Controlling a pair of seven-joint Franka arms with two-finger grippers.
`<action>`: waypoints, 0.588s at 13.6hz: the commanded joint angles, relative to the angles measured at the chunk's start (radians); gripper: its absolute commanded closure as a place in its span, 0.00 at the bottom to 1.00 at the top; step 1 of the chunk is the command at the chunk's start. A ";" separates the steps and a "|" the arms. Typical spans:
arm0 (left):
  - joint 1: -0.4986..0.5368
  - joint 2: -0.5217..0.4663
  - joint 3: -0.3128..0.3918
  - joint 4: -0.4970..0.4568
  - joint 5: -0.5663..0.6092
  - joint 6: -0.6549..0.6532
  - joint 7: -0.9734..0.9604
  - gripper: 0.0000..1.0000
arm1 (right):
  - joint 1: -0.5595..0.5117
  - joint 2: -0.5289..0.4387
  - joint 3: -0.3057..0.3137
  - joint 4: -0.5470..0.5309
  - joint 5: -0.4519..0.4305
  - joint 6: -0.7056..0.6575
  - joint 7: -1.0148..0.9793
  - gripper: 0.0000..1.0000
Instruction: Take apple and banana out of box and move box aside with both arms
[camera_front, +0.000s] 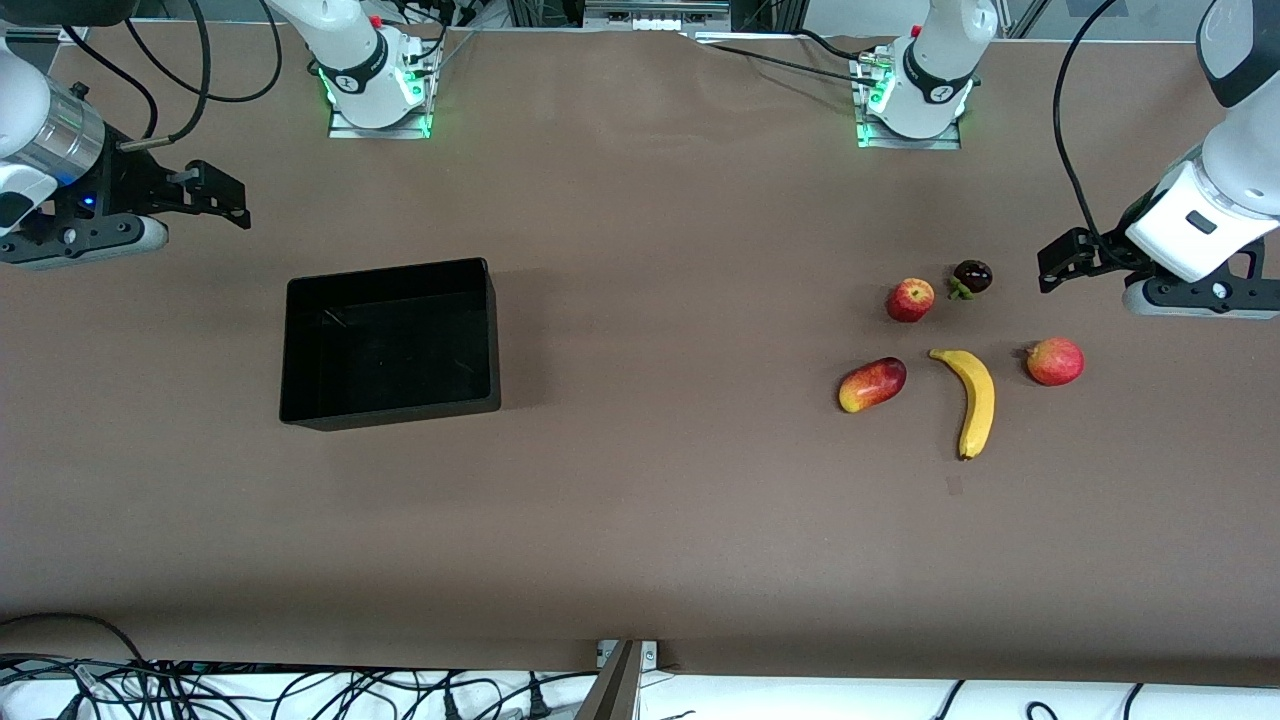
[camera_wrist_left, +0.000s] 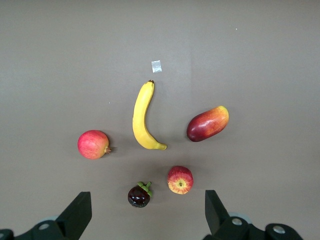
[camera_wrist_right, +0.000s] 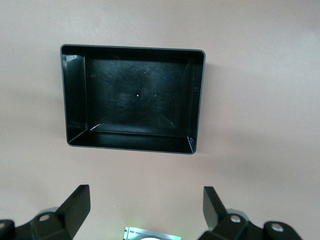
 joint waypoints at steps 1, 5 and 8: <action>-0.005 0.007 -0.001 0.018 0.018 -0.010 0.002 0.00 | -0.033 -0.016 0.039 -0.006 -0.036 -0.002 0.004 0.00; -0.005 0.007 -0.001 0.017 0.018 -0.010 0.002 0.00 | -0.030 -0.014 0.038 0.007 -0.035 0.005 0.006 0.00; -0.005 0.007 -0.001 0.018 0.016 -0.010 0.002 0.00 | -0.029 -0.014 0.038 0.007 -0.033 0.005 0.004 0.00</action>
